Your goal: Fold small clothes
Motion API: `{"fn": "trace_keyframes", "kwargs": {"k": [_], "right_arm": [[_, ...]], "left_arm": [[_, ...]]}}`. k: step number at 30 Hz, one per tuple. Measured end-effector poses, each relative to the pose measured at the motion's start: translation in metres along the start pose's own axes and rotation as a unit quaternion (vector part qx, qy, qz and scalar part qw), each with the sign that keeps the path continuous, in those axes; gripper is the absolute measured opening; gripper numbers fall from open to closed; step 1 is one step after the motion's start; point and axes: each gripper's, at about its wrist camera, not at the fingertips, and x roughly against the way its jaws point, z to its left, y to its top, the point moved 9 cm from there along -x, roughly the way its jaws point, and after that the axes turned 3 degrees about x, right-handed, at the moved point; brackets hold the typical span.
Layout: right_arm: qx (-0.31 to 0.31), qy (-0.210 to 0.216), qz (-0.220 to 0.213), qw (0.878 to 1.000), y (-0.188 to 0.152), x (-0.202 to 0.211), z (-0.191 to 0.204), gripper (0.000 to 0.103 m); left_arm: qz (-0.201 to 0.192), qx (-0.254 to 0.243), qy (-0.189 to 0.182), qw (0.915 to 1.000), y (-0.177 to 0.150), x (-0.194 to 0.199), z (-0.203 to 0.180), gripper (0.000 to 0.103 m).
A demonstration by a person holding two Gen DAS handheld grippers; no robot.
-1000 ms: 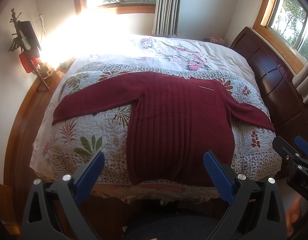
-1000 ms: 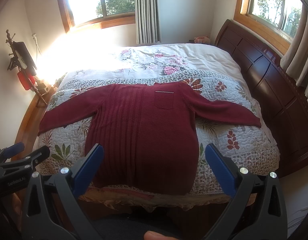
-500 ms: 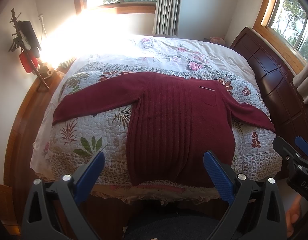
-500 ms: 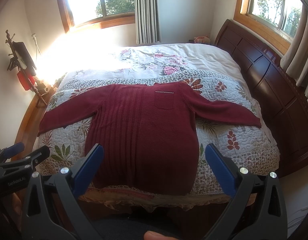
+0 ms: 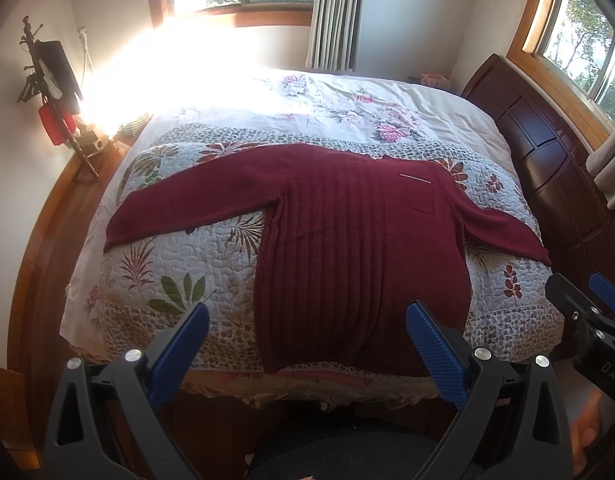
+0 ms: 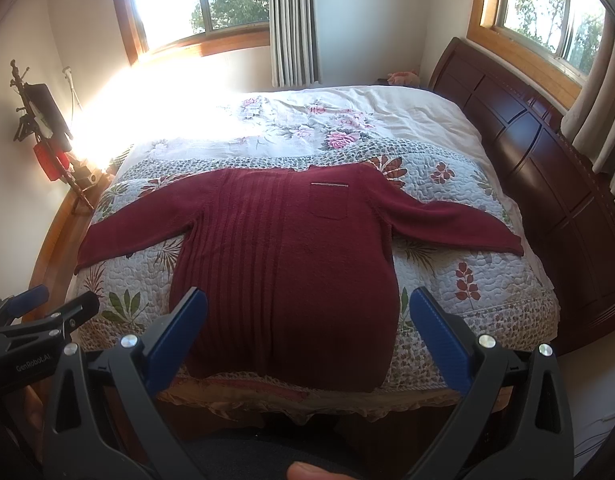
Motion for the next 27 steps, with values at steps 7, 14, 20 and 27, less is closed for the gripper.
{"fn": "trace_keyframes", "kwargs": {"k": [7, 14, 20, 27], "right_arm": [[0.000, -0.001, 0.001, 1.000, 0.000, -0.001, 0.001, 0.100], [-0.002, -0.006, 0.001, 1.000, 0.001, -0.006, 0.002, 0.100], [-0.003, -0.034, -0.029, 0.999, 0.018, -0.011, -0.002, 0.100], [0.016, -0.082, -0.104, 0.991, 0.025, -0.028, -0.044, 0.100]], "left_arm": [[0.000, 0.000, 0.000, 1.0000, 0.001, 0.000, 0.000, 0.099], [0.000, 0.001, 0.000, 1.0000, 0.004, -0.005, 0.005, 0.099], [-0.012, -0.007, 0.007, 0.9999, 0.019, -0.021, 0.014, 0.099], [-0.079, -0.039, -0.102, 0.9909, 0.034, -0.055, 0.007, 0.099]]}}
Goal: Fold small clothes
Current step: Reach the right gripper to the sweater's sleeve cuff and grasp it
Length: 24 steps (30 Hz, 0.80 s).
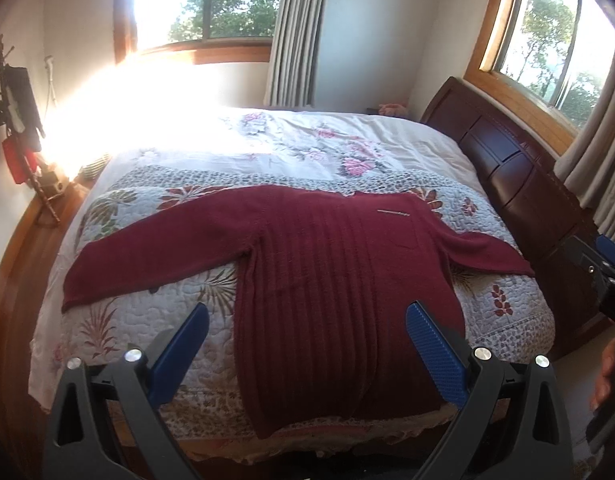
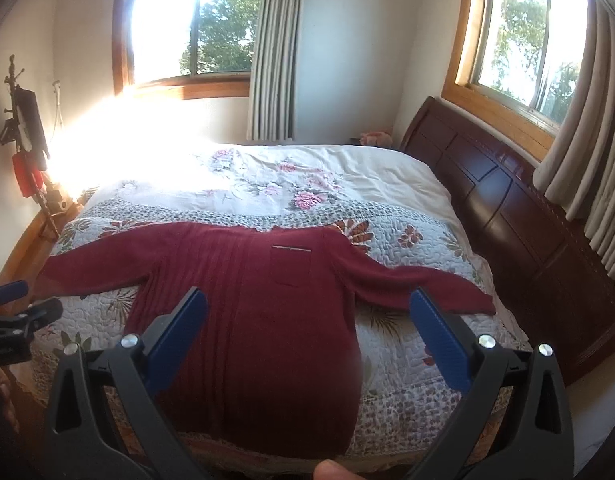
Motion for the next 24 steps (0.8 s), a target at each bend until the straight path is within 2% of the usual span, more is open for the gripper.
{"fn": "trace_keyframes", "kwargs": {"k": [2, 5, 7, 9, 11, 13, 15, 17, 19, 21, 22, 24], "right_arm": [[-0.023, -0.022, 0.018, 0.999, -0.011, -0.016, -0.028, 0.100], [-0.078, -0.041, 0.036, 0.995, -0.029, -0.036, -0.078, 0.100], [-0.129, -0.040, 0.043, 0.990, -0.042, -0.053, -0.118, 0.100], [-0.194, -0.021, 0.058, 0.979, -0.059, -0.077, -0.161, 0.100], [-0.265, -0.003, 0.066, 0.962, -0.078, -0.102, -0.206, 0.100], [-0.339, 0.025, 0.073, 0.938, -0.097, -0.130, -0.252, 0.099], [-0.409, 0.050, 0.075, 0.908, -0.116, -0.162, -0.295, 0.090], [-0.485, 0.089, 0.083, 0.866, -0.139, -0.198, -0.333, 0.061], [-0.559, 0.132, 0.076, 0.815, -0.159, -0.234, -0.366, 0.058], [-0.613, 0.157, 0.071, 0.771, -0.176, -0.266, -0.393, 0.058], [-0.632, 0.167, 0.067, 0.754, -0.182, -0.281, -0.406, 0.058], [-0.655, 0.161, 0.067, 0.736, -0.195, -0.305, -0.429, 0.057]], "left_arm": [[0.011, 0.009, -0.022, 0.9997, -0.001, -0.018, 0.001, 0.099], [0.047, 0.008, -0.019, 0.9987, -0.006, -0.044, 0.000, 0.099], [0.085, 0.026, -0.014, 0.9959, -0.011, -0.061, 0.000, 0.099], [0.116, 0.062, -0.029, 0.9908, -0.016, -0.076, 0.000, 0.099], [0.129, 0.093, -0.029, 0.9869, -0.025, -0.087, 0.002, 0.099], [0.136, 0.130, -0.031, 0.9817, -0.031, -0.097, 0.001, 0.099], [0.143, 0.176, -0.047, 0.9729, -0.035, -0.103, -0.004, 0.099], [0.142, 0.210, -0.062, 0.9653, -0.035, -0.108, -0.013, 0.099], [0.134, 0.222, -0.060, 0.9640, -0.033, -0.110, -0.023, 0.099], [0.127, 0.226, -0.056, 0.9641, -0.028, -0.113, -0.034, 0.099], [0.124, 0.230, -0.055, 0.9636, -0.025, -0.113, -0.040, 0.099], [0.120, 0.240, -0.050, 0.9619, -0.020, -0.114, -0.048, 0.099]]}}
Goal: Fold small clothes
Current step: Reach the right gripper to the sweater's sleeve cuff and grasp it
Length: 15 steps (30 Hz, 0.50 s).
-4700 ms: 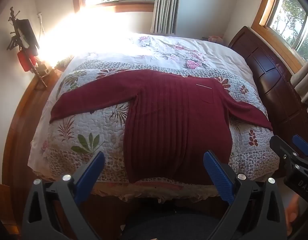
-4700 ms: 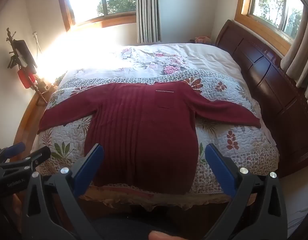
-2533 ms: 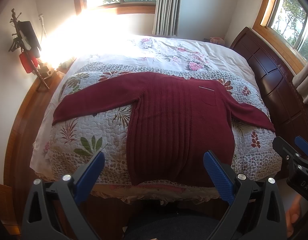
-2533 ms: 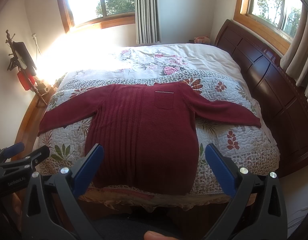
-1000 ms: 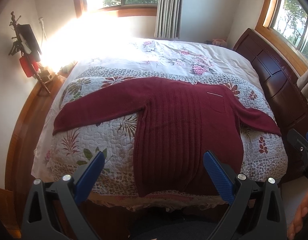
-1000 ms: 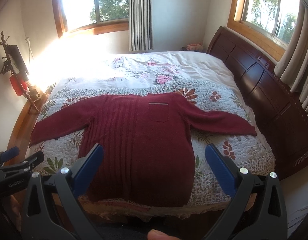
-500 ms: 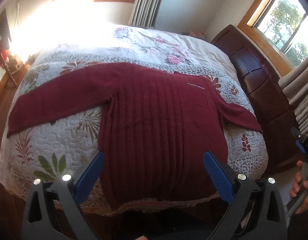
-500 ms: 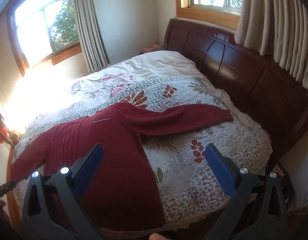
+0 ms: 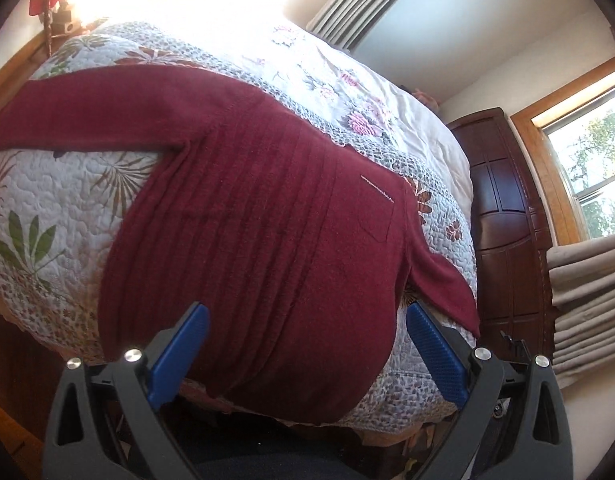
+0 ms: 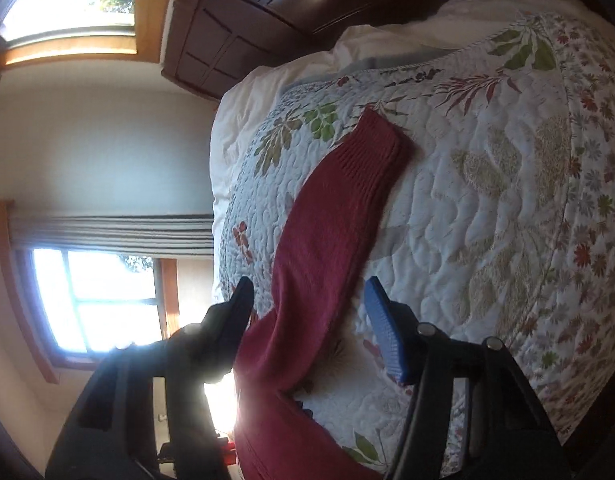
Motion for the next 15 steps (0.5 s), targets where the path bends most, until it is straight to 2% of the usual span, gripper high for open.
{"fn": "trace_keyframes", "kwargs": {"k": [2, 5, 9, 15], "right_arm": [[-0.026, 0.001, 0.000, 1.000, 0.025, -0.013, -0.016, 0.053], [-0.052, 0.003, 0.004, 0.999, 0.050, -0.029, -0.034, 0.053], [-0.059, -0.003, 0.012, 0.998, 0.066, -0.049, -0.046, 0.053], [-0.055, -0.003, 0.020, 0.998, 0.082, -0.067, -0.048, 0.054]], "left_arm": [[-0.004, 0.014, 0.002, 0.9999, 0.000, -0.001, -0.007, 0.099], [-0.011, 0.029, 0.009, 0.9995, 0.000, -0.003, -0.015, 0.099], [-0.015, 0.040, 0.014, 0.9990, -0.003, -0.008, -0.025, 0.099], [-0.016, 0.060, -0.013, 0.9980, -0.008, -0.014, -0.041, 0.099]]}}
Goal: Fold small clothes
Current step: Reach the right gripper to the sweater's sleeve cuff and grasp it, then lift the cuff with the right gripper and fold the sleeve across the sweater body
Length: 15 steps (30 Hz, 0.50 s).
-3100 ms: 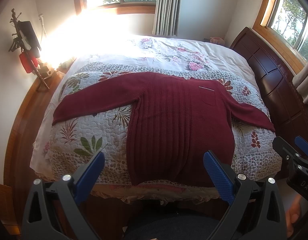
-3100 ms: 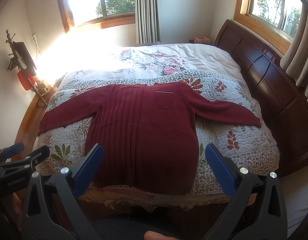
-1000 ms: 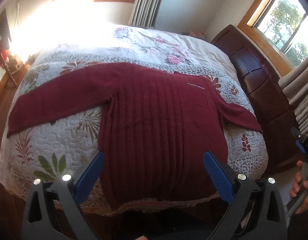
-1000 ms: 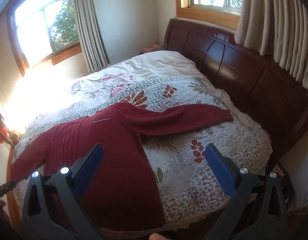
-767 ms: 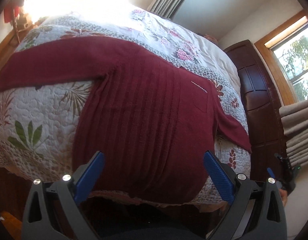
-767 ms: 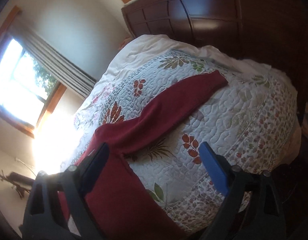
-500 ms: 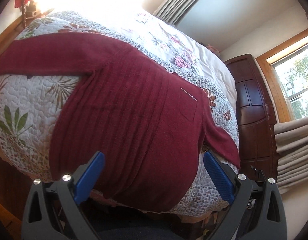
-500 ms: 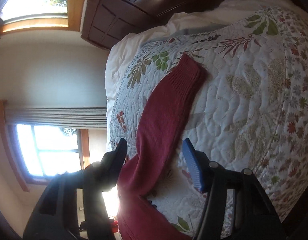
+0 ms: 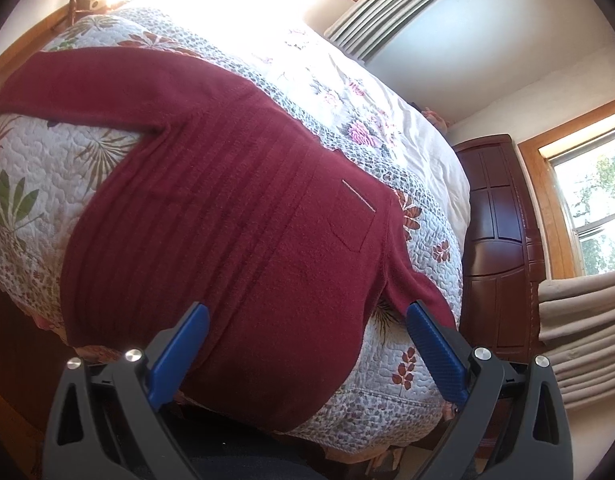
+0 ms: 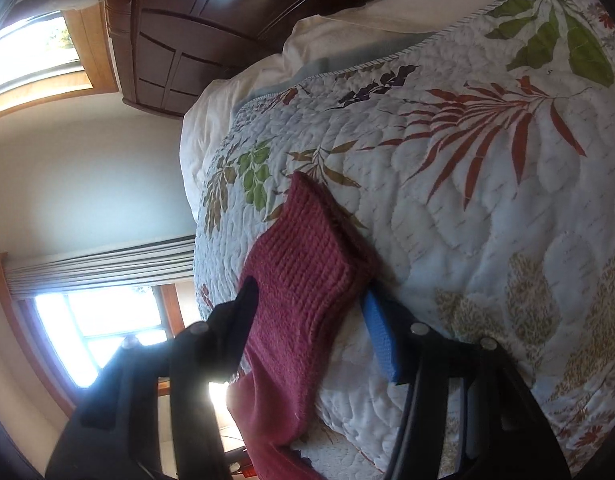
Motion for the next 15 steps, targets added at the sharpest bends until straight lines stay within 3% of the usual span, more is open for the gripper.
{"fn": "trace_keyframes", "kwargs": {"k": [3, 5, 6, 10, 15], "right_arm": [[0.009, -0.003, 0.004, 1.000, 0.004, -0.004, 0.004, 0.044], [0.009, 0.001, 0.010, 1.000, 0.004, -0.004, 0.005, 0.018], [0.008, 0.002, 0.011, 1.000, 0.005, -0.005, 0.006, 0.012], [0.048, -0.007, 0.003, 0.999, 0.004, 0.002, 0.029, 0.010], [0.119, 0.000, -0.016, 0.993, -0.008, 0.016, 0.088, 0.010]], "left_arm": [[0.007, 0.024, -0.017, 0.9995, -0.002, -0.003, -0.002, 0.099], [0.009, 0.038, -0.024, 0.9989, -0.004, -0.004, -0.001, 0.099], [0.009, 0.043, -0.029, 0.9986, -0.004, -0.004, -0.001, 0.099], [0.014, 0.064, -0.067, 0.9956, -0.003, -0.004, 0.000, 0.099], [0.018, 0.058, -0.127, 0.9900, 0.006, 0.000, -0.011, 0.099]]}}
